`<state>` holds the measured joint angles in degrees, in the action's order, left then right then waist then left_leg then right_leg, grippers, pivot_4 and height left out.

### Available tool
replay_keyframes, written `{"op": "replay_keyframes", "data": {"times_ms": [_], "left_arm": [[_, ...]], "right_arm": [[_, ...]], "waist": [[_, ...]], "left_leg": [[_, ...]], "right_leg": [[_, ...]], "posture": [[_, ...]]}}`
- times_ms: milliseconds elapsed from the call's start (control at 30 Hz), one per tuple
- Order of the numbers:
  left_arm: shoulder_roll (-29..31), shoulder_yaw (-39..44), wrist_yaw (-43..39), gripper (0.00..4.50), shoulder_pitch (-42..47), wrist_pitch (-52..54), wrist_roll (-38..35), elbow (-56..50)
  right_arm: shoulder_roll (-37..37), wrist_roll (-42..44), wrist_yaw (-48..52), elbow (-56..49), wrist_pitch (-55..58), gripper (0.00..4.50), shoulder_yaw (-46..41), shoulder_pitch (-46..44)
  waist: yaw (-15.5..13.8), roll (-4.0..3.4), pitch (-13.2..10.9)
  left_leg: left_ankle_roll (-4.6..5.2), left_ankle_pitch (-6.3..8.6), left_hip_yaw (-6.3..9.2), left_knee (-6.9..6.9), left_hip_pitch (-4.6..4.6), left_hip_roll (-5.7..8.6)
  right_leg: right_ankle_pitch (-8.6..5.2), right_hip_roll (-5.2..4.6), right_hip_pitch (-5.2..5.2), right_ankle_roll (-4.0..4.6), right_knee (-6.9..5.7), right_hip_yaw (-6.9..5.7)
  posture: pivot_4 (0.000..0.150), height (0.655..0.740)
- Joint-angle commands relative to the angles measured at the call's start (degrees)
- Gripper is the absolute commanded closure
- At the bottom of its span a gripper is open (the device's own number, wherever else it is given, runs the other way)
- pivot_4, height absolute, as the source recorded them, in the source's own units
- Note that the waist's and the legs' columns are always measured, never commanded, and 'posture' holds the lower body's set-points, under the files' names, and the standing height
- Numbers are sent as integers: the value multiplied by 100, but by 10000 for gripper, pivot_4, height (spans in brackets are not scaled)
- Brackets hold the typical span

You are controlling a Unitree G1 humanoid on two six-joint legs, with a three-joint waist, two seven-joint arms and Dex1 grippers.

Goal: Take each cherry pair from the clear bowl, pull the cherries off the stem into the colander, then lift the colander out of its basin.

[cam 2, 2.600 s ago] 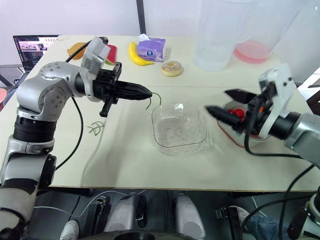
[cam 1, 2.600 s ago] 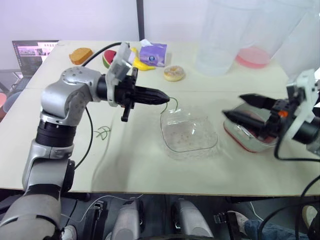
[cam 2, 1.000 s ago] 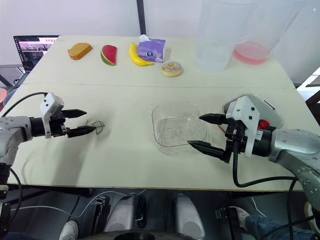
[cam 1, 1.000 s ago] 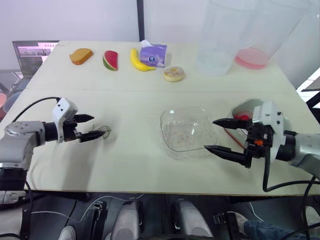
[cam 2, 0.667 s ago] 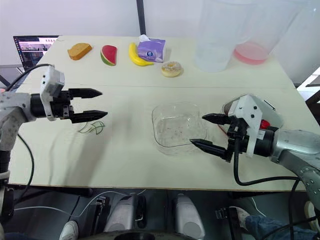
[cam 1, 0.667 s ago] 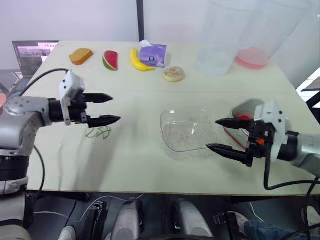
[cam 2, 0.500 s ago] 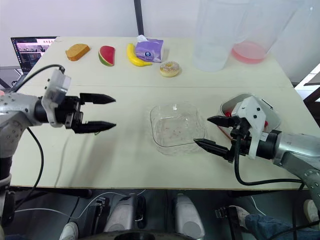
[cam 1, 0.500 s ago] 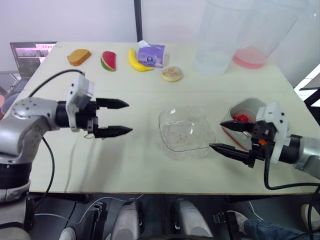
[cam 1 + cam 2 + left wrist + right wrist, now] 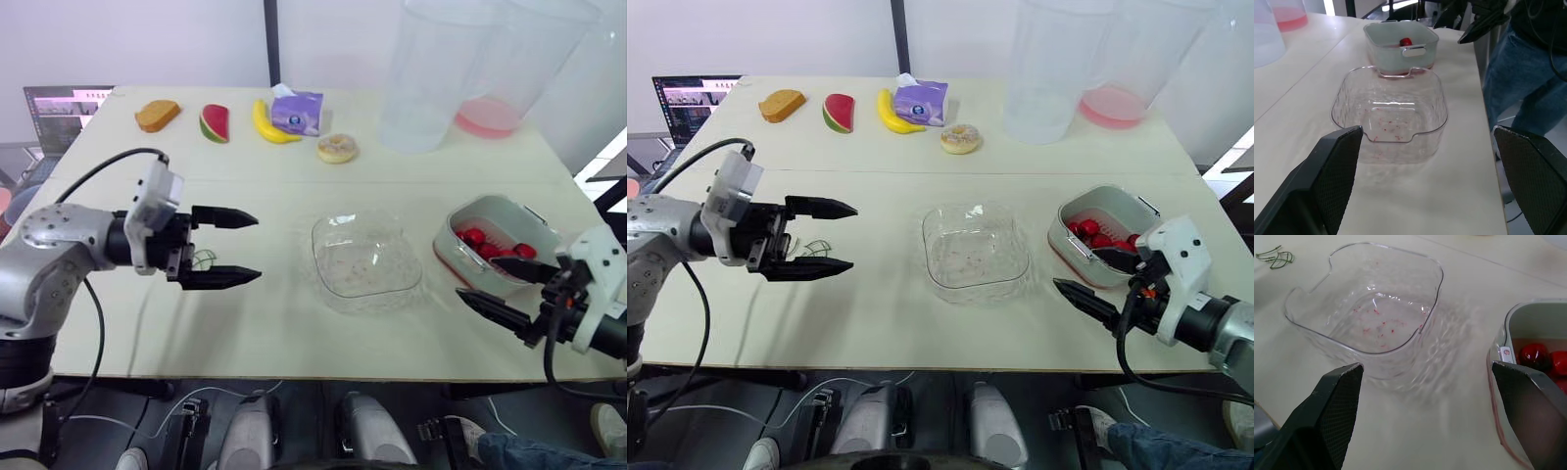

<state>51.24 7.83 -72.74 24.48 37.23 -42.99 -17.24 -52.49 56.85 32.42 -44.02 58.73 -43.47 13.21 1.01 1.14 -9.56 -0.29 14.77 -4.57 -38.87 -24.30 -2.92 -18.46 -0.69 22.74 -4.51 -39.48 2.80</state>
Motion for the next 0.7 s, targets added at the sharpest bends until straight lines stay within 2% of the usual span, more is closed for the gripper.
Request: {"op": "replay_keyframes", "data": {"times_ms": [33,367,667,700], "left_arm": [[12,24,-21,280,43,-104,-23,-102],[-119,-98,83,280,74,-154,7,-134],[-199,-127,226,280,-12,-192,57,-216],[-196,-123,233,0,-27,-195,59,-226]], "right_arm": [[-359,-422,-345,424,-15,0,210,-408],[-1462,-936,-301,1749,863,0,2272,-2011],[-1577,-1434,243,2305,807,0,3281,-2792],[-1554,-1492,277,2337,786,6072,3340,-2847]], "waist": [[-1,0,0],[-18,-1,-1],[-15,-1,-1],[-15,-1,-1]], "left_leg": [[0,0,-1,0,0,1],[4,2,-5,1,-6,2],[6,3,-6,0,-7,0],[6,3,-7,0,-8,0]], "right_leg": [[0,-1,-1,0,3,0],[0,-8,4,1,12,3],[0,-12,7,1,12,3],[0,-12,7,1,12,3]], "posture": [[1500,7400],[1500,7400],[1500,7400],[1500,7400]]}}
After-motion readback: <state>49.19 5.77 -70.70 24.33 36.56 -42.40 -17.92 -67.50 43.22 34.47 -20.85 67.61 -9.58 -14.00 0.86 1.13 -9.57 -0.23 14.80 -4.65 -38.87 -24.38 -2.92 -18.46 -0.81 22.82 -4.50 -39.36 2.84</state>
